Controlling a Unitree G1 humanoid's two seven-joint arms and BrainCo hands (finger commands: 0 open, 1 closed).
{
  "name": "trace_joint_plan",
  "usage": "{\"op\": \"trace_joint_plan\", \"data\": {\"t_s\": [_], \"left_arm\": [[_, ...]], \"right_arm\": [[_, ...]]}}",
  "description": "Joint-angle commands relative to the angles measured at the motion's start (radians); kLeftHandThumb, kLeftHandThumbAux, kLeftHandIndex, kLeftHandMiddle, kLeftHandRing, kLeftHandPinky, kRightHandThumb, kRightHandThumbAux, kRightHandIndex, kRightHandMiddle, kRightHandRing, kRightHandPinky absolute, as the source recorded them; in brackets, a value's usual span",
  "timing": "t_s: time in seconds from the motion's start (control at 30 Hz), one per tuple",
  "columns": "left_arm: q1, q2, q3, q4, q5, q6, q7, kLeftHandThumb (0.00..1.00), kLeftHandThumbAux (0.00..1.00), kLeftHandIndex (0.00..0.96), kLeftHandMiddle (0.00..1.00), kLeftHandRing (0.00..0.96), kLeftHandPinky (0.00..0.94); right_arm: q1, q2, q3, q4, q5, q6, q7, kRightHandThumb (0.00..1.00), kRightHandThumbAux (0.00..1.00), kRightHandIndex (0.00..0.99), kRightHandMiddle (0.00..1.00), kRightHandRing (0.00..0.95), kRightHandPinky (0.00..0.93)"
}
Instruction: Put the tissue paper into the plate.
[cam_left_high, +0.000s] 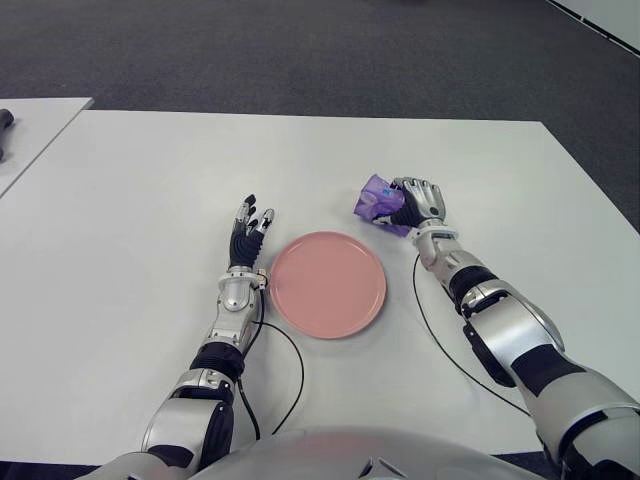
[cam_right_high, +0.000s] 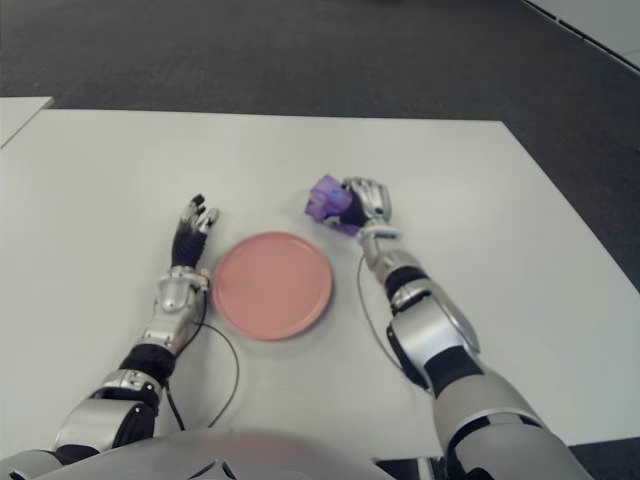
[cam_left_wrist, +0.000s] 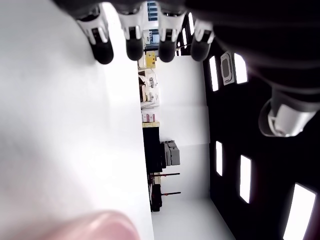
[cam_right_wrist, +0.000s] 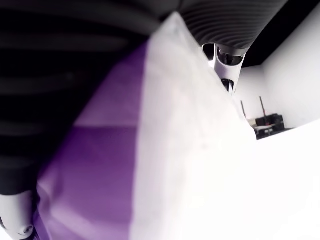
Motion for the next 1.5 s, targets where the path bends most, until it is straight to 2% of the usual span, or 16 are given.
{"op": "trace_joint_plan", "data": {"t_s": [0.03,0.17,0.37,0.77,1.07,1.33,1.37,1.4,1.5], "left_arm": [[0.039,-0.006,-0.002,-0.011,-0.002,0.052,0.003,0.000,0.419,0.000,0.000,0.000,0.000],[0.050,-0.006,-0.007,-0.032,0.005,0.062,0.008,0.000,0.414,0.000,0.000,0.000,0.000],[0.041,-0.002,-0.006,-0.011,0.006,0.060,0.012,0.000,0.404,0.000,0.000,0.000,0.000],[0.029,0.003,-0.004,0.017,-0.002,0.037,-0.002,0.000,0.416,0.000,0.000,0.000,0.000],[0.042,-0.002,-0.011,-0.006,0.009,0.045,0.013,0.000,0.413,0.000,0.000,0.000,0.000],[0.033,0.002,-0.006,0.003,-0.004,0.050,-0.008,0.000,0.420,0.000,0.000,0.000,0.000],[0.033,0.002,-0.006,0.003,-0.005,0.050,-0.008,0.000,0.419,0.000,0.000,0.000,0.000],[0.032,0.002,-0.006,0.003,-0.005,0.050,-0.008,0.000,0.418,0.000,0.000,0.000,0.000],[0.034,0.001,-0.008,-0.005,-0.006,0.056,-0.009,0.000,0.416,0.000,0.000,0.000,0.000]], "right_arm": [[0.049,0.031,-0.026,0.021,0.031,-0.037,-0.003,0.951,0.661,0.373,0.497,0.529,0.821],[0.032,0.028,-0.047,0.013,0.048,-0.055,-0.021,0.951,0.662,0.373,0.495,0.528,0.816],[-0.001,0.010,-0.083,-0.015,0.075,-0.127,-0.052,0.951,0.662,0.373,0.495,0.527,0.830],[-0.017,0.004,-0.141,-0.045,0.117,-0.246,-0.081,0.952,0.660,0.377,0.499,0.526,0.852],[-0.026,0.001,-0.165,-0.072,0.129,-0.306,-0.090,0.953,0.660,0.379,0.501,0.525,0.852],[-0.025,0.001,-0.170,-0.167,0.116,-0.355,-0.115,0.953,0.659,0.380,0.503,0.526,0.852],[-0.023,0.000,-0.170,-0.177,0.114,-0.357,-0.117,0.918,0.666,0.386,0.514,0.649,0.857],[-0.022,0.000,-0.170,-0.183,0.113,-0.358,-0.117,0.895,0.671,0.390,0.521,0.729,0.860],[-0.014,-0.001,-0.169,-0.218,0.111,-0.368,-0.108,0.868,0.676,0.395,0.530,0.826,0.865]]}}
